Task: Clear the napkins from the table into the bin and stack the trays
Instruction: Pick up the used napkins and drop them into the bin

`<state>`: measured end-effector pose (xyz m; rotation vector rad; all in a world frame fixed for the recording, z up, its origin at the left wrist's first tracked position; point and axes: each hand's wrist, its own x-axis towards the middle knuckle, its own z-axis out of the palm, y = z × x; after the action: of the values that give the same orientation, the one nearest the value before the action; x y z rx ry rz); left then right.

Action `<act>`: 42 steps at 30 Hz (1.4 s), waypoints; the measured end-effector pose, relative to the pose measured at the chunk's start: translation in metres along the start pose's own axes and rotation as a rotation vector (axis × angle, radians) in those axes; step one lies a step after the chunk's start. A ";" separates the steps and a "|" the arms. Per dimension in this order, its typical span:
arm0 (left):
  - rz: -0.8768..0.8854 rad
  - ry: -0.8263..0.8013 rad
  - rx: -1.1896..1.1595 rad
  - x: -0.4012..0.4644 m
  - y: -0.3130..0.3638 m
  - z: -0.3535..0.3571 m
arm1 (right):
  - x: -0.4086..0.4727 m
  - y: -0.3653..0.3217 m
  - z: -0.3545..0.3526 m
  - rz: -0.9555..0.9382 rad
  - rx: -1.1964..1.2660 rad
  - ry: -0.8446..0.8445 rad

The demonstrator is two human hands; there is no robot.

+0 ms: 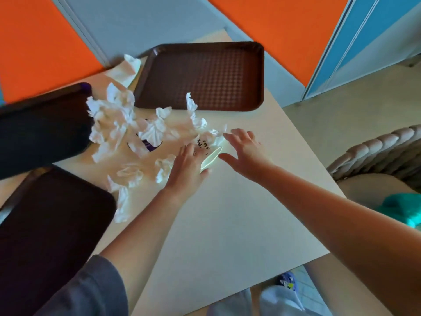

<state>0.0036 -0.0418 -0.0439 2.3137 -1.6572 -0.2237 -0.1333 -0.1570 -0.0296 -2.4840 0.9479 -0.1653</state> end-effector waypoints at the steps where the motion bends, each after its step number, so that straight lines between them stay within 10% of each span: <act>1: 0.000 -0.024 0.012 0.003 -0.007 0.002 | 0.008 -0.005 0.005 -0.007 0.007 0.010; 22: 0.196 0.074 -0.050 0.004 -0.019 0.008 | 0.022 0.012 0.039 -0.007 0.213 0.171; 42: 0.619 0.061 -0.145 0.003 0.267 0.085 | -0.216 0.218 -0.076 0.303 0.087 0.345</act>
<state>-0.2600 -0.1362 -0.0389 1.5896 -2.1406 -0.1290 -0.4467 -0.1866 -0.0533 -2.2385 1.4122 -0.5329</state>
